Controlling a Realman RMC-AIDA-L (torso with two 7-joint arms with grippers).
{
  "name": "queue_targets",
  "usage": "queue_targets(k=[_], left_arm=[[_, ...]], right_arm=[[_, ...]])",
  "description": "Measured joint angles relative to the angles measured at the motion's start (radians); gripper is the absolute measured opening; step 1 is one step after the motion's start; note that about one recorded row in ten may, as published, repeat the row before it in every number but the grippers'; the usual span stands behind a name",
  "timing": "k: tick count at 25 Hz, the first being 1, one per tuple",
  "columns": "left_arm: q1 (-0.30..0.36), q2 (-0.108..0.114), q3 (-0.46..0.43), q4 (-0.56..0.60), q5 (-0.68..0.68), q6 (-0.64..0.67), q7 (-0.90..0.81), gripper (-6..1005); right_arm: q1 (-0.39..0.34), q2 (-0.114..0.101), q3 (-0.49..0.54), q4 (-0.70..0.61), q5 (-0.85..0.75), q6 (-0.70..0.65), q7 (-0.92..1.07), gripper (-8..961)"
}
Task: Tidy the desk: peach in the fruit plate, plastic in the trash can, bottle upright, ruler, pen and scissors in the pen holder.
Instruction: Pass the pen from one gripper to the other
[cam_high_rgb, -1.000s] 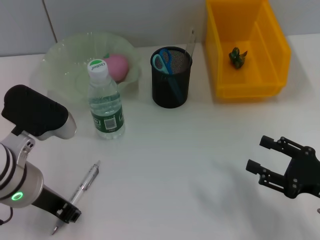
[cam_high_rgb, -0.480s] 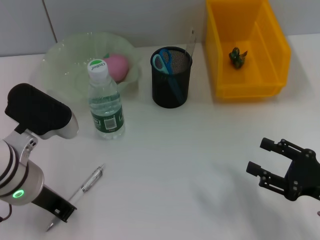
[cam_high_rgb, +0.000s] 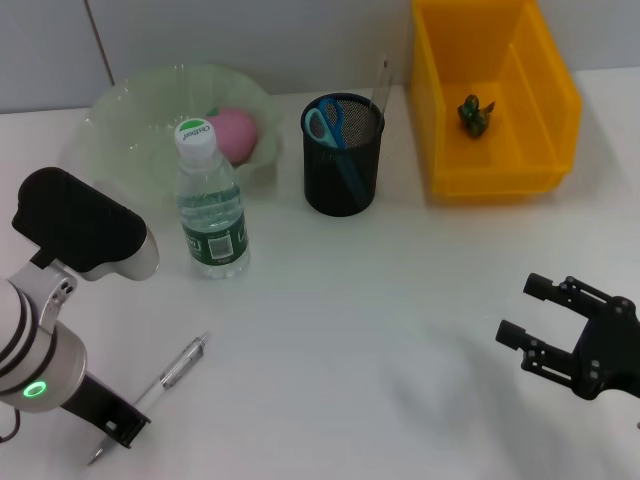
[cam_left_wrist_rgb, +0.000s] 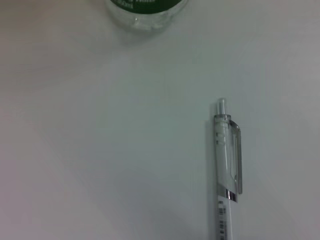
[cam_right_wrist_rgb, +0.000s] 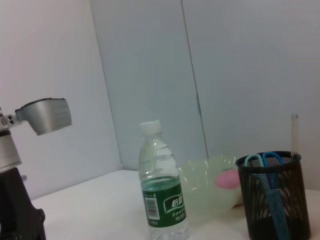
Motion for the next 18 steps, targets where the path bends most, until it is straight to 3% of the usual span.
queue_targets(k=[9, 18], left_arm=[[0.008, 0.001, 0.001, 0.042, -0.011, 0.003, 0.002, 138], [0.020, 0.001, 0.031, 0.163, -0.080, -0.021, 0.010, 138]], right_arm=[[-0.011, 0.000, 0.089, 0.015, 0.005, -0.043, 0.002, 733], [-0.015, -0.002, 0.143, 0.156, 0.005, -0.075, 0.111, 733]])
